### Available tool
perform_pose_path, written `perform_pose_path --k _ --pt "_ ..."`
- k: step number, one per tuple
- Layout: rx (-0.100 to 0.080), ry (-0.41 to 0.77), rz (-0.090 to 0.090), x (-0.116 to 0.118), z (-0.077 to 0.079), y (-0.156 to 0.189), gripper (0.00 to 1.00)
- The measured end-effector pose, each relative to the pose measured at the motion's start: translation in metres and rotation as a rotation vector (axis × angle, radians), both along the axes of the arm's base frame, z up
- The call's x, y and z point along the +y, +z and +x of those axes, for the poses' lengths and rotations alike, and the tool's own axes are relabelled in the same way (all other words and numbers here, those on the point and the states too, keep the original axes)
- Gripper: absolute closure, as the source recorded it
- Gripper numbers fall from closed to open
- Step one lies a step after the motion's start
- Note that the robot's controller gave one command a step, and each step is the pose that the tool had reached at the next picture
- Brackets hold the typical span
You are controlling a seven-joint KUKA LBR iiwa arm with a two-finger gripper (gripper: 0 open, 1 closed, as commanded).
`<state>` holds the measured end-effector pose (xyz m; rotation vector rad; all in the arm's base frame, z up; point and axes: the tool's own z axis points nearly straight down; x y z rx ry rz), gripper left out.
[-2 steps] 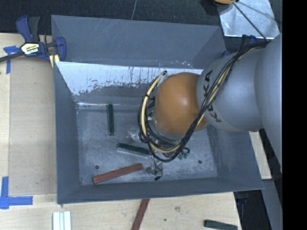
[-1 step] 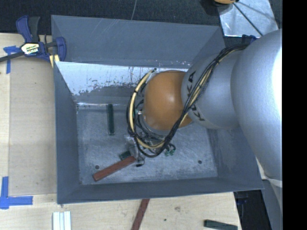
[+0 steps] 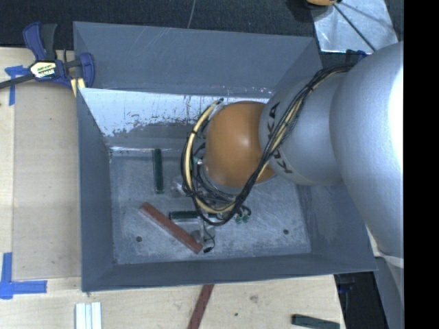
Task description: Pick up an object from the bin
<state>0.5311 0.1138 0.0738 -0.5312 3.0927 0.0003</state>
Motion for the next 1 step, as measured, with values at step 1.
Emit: perform_pose_path --k 1 --pt "-0.001 0.001 0.0 0.0003 0.0002 0.0003 1.0"
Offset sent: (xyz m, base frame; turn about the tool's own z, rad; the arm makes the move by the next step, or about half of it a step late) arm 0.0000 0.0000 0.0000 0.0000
